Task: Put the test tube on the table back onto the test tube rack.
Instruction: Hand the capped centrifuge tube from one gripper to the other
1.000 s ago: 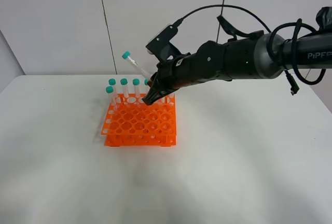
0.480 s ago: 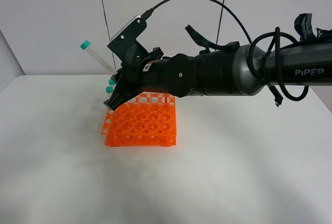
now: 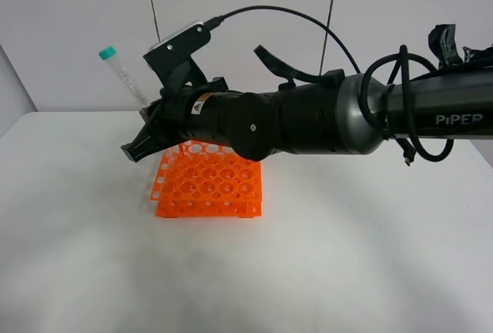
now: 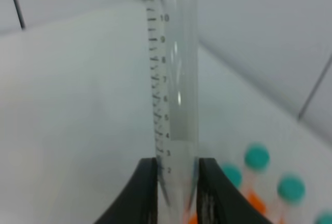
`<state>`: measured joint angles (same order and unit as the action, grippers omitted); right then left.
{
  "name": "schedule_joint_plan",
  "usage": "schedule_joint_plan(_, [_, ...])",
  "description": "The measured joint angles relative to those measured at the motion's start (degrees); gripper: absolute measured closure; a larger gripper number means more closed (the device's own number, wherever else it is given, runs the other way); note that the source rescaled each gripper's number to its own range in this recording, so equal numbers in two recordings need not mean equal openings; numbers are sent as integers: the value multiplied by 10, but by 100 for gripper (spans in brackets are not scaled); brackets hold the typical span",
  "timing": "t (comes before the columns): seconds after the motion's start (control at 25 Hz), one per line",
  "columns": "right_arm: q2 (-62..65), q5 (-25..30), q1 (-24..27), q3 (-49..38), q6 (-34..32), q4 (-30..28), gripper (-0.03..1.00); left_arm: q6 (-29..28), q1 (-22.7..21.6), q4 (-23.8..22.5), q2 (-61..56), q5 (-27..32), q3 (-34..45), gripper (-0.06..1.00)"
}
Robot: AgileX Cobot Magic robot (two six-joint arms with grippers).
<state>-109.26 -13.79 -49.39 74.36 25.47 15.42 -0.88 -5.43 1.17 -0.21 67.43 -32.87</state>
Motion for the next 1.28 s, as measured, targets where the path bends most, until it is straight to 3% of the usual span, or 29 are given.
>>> schedule_joint_plan(0.12, [0,-58,-21,0,-66,-70,97,0,0,0,0,0,0,-6])
schedule_joint_plan(0.4, [0,-147,-27,0,-334,-301,97,0,0,0,0,0,0,-6])
schedule_joint_plan(0.6, [0,-172,-27,0,-464,-461,97,0,0,0,0,0,0,-6])
schedule_joint_plan(0.88, [0,-177,-20,-6,-509,-521,97,0,0,0,0,0,0,-6])
schedule_joint_plan(1.28, [35,-275,8,-143,-515,-540,97,0,0,1,0,0,0,-6])
